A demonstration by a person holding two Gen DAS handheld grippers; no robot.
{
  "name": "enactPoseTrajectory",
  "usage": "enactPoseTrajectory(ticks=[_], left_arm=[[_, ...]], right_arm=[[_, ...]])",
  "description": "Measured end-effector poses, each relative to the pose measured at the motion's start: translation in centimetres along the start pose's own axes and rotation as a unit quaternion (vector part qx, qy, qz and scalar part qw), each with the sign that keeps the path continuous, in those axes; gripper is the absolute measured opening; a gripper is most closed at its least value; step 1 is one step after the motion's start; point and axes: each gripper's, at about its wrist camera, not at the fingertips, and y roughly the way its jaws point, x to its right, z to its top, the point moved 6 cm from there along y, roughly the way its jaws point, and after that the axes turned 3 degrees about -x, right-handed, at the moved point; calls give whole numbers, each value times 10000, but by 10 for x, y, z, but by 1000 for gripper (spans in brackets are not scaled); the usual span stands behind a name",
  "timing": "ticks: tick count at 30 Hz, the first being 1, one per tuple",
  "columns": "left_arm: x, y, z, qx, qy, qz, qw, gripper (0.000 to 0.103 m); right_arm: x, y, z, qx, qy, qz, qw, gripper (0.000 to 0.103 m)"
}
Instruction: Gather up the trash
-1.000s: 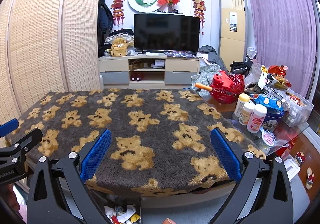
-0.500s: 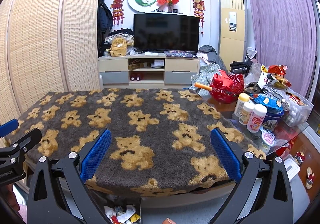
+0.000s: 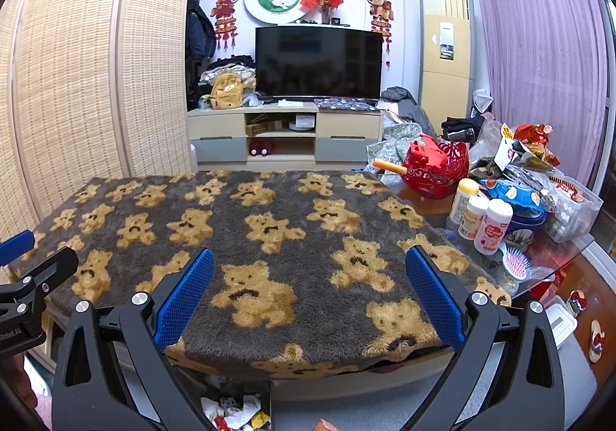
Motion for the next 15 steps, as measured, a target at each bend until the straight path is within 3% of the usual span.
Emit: enactPoseTrajectory(ticks=[15], left_arm=[[3, -7, 5, 169, -33, 30, 9998, 95]], right_arm=[[4, -1, -1, 12, 44, -58, 10000, 100]])
